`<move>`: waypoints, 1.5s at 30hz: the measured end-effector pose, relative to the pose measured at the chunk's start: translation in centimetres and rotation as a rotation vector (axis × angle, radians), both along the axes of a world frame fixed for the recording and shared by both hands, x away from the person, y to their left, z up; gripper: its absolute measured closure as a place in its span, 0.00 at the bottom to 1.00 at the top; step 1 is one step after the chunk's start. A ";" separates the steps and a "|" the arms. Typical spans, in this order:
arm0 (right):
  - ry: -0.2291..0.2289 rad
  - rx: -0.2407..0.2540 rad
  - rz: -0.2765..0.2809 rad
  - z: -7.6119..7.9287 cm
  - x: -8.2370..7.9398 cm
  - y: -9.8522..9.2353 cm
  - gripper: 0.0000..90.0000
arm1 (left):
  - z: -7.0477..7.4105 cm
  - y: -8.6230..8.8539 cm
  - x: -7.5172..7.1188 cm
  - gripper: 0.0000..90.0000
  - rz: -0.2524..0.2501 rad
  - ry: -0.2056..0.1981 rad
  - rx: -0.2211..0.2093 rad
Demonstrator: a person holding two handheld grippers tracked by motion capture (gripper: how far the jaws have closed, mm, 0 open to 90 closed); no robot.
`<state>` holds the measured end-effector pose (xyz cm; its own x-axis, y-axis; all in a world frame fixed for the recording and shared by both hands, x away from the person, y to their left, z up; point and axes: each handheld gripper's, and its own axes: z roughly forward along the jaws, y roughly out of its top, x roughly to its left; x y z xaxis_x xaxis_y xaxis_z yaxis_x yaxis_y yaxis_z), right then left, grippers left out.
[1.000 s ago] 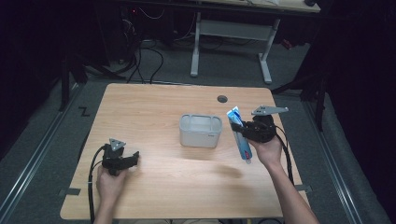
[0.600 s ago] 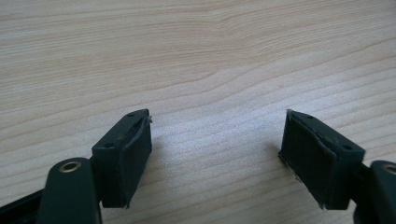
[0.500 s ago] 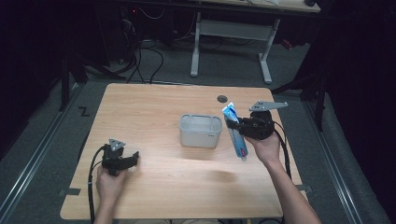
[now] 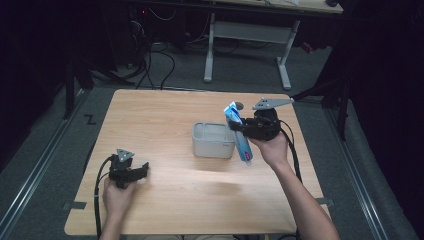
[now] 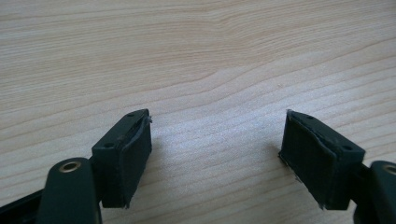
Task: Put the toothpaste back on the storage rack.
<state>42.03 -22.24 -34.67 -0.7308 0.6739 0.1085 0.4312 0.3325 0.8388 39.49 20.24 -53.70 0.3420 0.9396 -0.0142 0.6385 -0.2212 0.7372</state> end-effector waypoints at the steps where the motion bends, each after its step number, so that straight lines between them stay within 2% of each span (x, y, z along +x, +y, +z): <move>1: -0.003 -0.001 0.002 0.2 0.1 0.2 0.82 | 0.0 0.0 0.0 0.27 -0.001 -0.002 0.000; 6: -0.010 -0.005 0.007 0.6 0.5 1.1 0.82 | 0.0 -0.1 0.0 0.27 -0.015 -0.002 0.004; 10: -0.015 0.022 0.005 0.9 0.8 1.5 0.82 | 0.0 -0.1 0.0 0.27 -0.019 -0.002 0.004; 16: -0.024 0.036 0.025 1.5 1.3 2.5 0.82 | 0.0 -0.1 0.0 0.27 -0.019 -0.002 0.004; 19: -0.052 0.039 0.016 1.9 1.4 3.0 0.82 | 0.0 -0.1 0.0 0.27 -0.019 -0.002 0.003; 26: -0.064 0.053 0.001 2.1 2.5 3.9 0.82 | 0.0 -0.1 0.0 0.27 -0.018 -0.002 0.004; 30: -0.100 0.069 -0.011 2.3 2.8 4.2 0.81 | 0.0 -0.1 0.0 0.27 -0.018 -0.002 0.002; 45: -0.121 0.073 -0.051 2.3 4.6 5.1 0.81 | 0.0 -0.1 0.0 0.27 -0.018 -0.002 0.001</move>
<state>46.58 -17.12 -32.38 -0.7064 0.7042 0.0716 0.3401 0.2490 0.9068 39.47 20.14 -53.72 0.3591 0.9332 -0.0123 0.6326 -0.2337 0.7384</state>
